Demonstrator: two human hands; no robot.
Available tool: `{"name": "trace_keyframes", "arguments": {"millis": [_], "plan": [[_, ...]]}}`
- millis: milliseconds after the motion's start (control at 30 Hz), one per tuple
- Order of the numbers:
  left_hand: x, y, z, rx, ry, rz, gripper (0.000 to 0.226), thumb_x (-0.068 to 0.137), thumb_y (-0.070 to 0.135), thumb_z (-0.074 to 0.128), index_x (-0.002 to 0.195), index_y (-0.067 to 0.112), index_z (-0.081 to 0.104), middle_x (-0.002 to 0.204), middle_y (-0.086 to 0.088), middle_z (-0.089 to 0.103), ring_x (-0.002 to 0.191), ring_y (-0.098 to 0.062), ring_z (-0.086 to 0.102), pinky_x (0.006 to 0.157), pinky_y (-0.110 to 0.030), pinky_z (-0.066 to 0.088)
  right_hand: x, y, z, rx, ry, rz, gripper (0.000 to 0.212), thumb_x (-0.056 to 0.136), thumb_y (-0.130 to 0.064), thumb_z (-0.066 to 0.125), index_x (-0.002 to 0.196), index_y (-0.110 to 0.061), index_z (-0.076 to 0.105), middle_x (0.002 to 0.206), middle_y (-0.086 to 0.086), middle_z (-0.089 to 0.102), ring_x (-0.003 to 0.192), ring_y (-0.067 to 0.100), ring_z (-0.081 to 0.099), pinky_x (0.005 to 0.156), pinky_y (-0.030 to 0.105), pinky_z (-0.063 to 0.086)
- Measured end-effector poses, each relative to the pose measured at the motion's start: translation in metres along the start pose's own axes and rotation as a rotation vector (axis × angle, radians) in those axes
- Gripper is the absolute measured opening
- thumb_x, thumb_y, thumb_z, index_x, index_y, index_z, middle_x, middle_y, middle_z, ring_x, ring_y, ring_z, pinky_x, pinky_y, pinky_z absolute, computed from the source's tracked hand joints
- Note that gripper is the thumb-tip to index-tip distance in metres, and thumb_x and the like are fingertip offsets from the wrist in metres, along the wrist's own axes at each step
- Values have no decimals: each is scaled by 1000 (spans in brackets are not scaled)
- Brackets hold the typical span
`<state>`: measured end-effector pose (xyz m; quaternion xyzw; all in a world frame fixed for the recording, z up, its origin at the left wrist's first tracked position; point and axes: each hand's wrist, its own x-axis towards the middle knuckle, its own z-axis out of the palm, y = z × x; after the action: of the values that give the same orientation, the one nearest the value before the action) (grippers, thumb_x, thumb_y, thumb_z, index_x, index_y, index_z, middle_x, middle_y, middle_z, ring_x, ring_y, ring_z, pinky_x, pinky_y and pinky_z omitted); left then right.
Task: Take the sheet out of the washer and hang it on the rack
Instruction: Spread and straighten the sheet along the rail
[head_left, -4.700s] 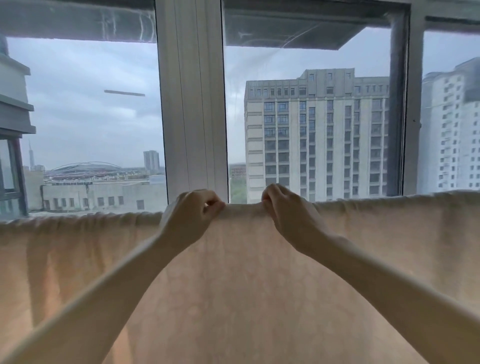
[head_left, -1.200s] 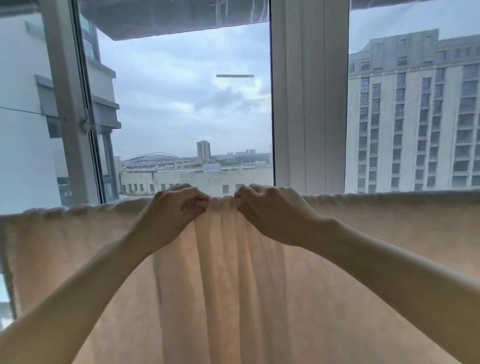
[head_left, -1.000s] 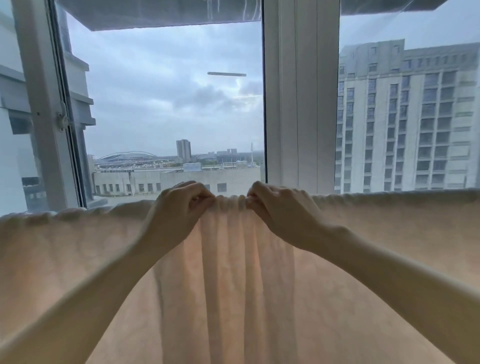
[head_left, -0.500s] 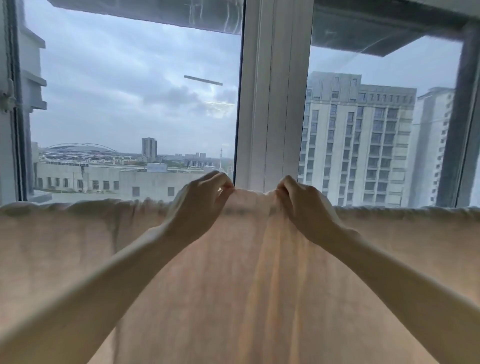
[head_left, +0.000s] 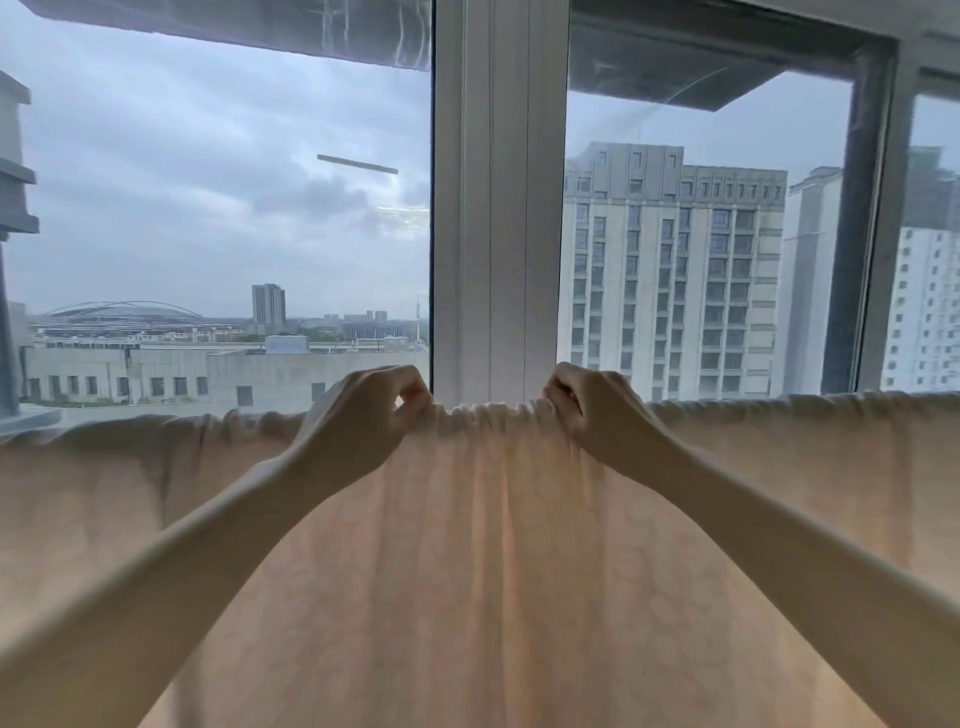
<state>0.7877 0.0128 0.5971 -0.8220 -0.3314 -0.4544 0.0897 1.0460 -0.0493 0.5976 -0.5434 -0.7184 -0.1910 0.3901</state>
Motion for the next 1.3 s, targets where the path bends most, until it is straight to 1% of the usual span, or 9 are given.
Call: {"name": "trace_keyframes", "arguments": {"millis": [133, 233, 333, 433, 633, 767, 1000, 1133, 1300], "plan": [[1, 5, 10, 69, 97, 2, 14, 98, 29, 52, 86, 24, 56, 87, 12, 65, 69, -6, 59, 57, -25, 43, -2, 16, -5, -37, 38, 111, 24, 98, -13, 39, 76, -20, 45, 67, 0, 56, 55, 17, 52, 47, 27, 40], [5, 7, 11, 49, 133, -28, 15, 100, 28, 47, 87, 22, 50, 86, 10, 61, 68, -9, 56, 57, -26, 38, 4, 34, -17, -97, 80, 262, 24, 96, -9, 34, 76, -20, 41, 67, 0, 52, 56, 13, 48, 47, 26, 30], [6, 5, 9, 40, 162, -64, 14, 100, 27, 47, 87, 21, 49, 86, 8, 60, 69, -13, 55, 61, -31, 38, 5, 54, -36, -192, 81, 338, 17, 97, -10, 36, 83, -14, 45, 71, 2, 55, 60, 13, 50, 49, 26, 32], [3, 3, 6, 25, 102, -62, 14, 99, 29, 49, 87, 21, 53, 86, 8, 62, 71, -10, 57, 59, -26, 38, 0, 64, -48, -262, 42, 366, 15, 96, -15, 45, 91, -6, 56, 81, 8, 64, 74, 24, 59, 63, 33, 47], [2, 18, 1, 83, -202, 69, 33, 89, 61, 46, 92, 32, 61, 87, 19, 63, 74, 2, 60, 57, -23, 43, 4, 12, -43, -57, -111, 144, 19, 98, -27, 49, 92, -12, 59, 85, 4, 67, 72, 21, 65, 69, 37, 56], [3, 23, -4, 49, -207, 72, 25, 93, 52, 51, 89, 31, 65, 84, 18, 65, 76, -1, 60, 69, -33, 52, -1, -33, -20, 33, -272, -45, 27, 96, -40, 53, 103, -16, 61, 96, 0, 69, 79, 12, 66, 73, 33, 57], [-18, -10, -35, 147, -180, -21, 24, 93, 51, 53, 93, 32, 66, 76, 17, 67, 69, -2, 62, 65, -33, 53, -7, -38, -8, -58, -140, -223, 19, 95, -36, 56, 96, -18, 61, 85, -5, 67, 71, 11, 63, 68, 35, 56], [-29, -27, -52, 105, -169, -55, 21, 92, 46, 54, 90, 32, 69, 79, 17, 69, 72, 2, 63, 69, -36, 55, -8, -36, -5, -56, -49, -164, 14, 98, -30, 50, 94, -20, 58, 77, -2, 66, 65, 16, 62, 65, 38, 54], [-34, -36, -54, 128, -58, -17, 9, 92, 29, 62, 90, 26, 70, 87, 14, 71, 79, -3, 66, 71, -33, 55, -8, -22, -4, -211, 85, -57, 19, 100, -29, 43, 93, -17, 56, 73, -2, 63, 61, 16, 59, 59, 29, 42]]}}
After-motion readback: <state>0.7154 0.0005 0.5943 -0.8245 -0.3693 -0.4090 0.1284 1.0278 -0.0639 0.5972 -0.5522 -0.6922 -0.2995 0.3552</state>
